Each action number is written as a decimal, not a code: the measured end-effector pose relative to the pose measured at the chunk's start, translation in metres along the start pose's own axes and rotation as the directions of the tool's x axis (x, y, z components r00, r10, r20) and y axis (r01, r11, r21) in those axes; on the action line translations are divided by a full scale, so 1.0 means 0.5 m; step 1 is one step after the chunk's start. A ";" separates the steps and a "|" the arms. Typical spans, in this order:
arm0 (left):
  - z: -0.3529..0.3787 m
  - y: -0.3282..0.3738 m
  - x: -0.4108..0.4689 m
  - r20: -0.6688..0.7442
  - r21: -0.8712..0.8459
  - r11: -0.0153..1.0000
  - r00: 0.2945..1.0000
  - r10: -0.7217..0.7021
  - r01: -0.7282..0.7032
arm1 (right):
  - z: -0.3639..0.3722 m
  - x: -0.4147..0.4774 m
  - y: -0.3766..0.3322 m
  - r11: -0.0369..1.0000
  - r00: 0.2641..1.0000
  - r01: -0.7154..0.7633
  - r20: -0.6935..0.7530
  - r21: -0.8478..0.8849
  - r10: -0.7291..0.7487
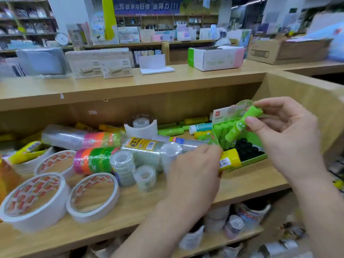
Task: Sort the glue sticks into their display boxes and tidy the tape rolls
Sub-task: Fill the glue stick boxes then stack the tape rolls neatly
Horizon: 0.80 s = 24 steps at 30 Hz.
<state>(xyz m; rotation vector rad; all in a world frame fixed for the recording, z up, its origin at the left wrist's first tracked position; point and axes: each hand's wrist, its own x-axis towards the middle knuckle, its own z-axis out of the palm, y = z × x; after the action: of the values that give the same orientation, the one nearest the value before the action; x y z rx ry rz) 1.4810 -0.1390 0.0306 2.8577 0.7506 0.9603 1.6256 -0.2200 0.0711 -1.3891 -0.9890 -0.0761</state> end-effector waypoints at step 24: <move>0.094 0.007 0.036 0.270 0.050 0.997 0.962 0.042 -0.058 | -0.009 0.067 0.188 0.862 0.993 0.084 0.117 -0.500 -0.029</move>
<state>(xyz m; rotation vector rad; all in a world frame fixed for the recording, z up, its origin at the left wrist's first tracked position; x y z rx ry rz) 1.5221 -0.1285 0.0034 2.9824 0.6918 0.5431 1.7029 -0.1840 0.0194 -1.8588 -1.1493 -0.3290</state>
